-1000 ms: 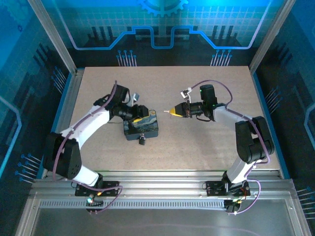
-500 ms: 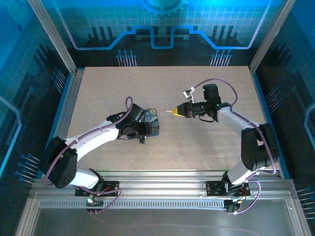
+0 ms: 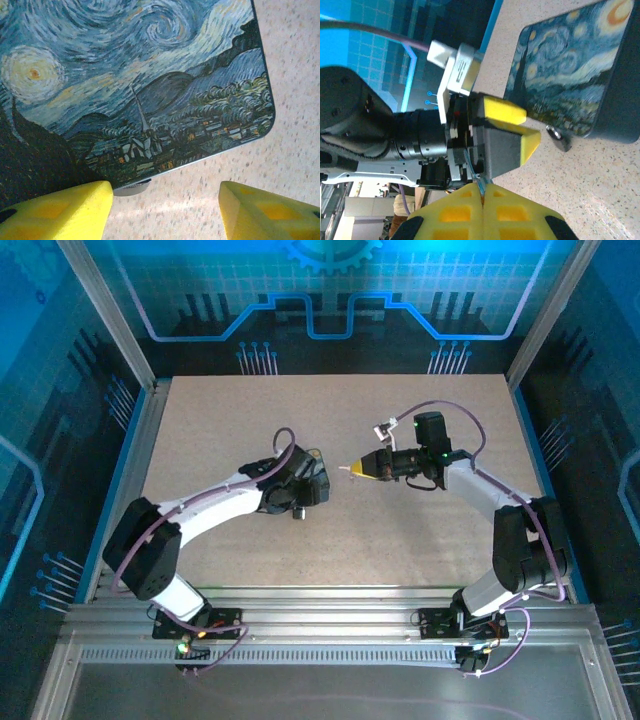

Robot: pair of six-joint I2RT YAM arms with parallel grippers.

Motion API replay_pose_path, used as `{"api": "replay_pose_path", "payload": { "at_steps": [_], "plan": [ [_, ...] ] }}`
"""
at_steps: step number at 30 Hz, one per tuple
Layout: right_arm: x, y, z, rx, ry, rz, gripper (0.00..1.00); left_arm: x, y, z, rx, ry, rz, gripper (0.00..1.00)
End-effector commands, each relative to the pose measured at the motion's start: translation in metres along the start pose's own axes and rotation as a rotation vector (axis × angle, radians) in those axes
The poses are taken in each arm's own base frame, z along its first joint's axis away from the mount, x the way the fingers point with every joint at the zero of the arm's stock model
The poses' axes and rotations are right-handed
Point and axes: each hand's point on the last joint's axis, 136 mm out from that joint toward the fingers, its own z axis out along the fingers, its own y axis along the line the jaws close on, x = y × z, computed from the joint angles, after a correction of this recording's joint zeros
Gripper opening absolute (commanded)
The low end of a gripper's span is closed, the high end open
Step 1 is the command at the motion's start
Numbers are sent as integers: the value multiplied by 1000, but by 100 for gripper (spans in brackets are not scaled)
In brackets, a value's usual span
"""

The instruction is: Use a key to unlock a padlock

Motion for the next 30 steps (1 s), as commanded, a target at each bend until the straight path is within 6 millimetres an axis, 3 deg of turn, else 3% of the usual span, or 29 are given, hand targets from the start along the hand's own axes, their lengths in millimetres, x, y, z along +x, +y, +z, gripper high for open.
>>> {"api": "replay_pose_path", "payload": {
  "at_steps": [1,8,12,18,30],
  "plan": [
    [6,0,-5,11,2,1,0,21,27,26,-102,113,30,61],
    [11,-2,-11,26,0,3,0,8,14,-19,-104,84,15,63],
    [10,-7,-14,31,-10,12,0,25,21,-30,-138,106,-60,66],
    [5,-10,-23,36,-28,19,0,44,22,-5,-131,104,-99,66],
    [1,-8,-33,35,-40,7,0,17,16,47,-213,24,-89,60]
  ]
}}
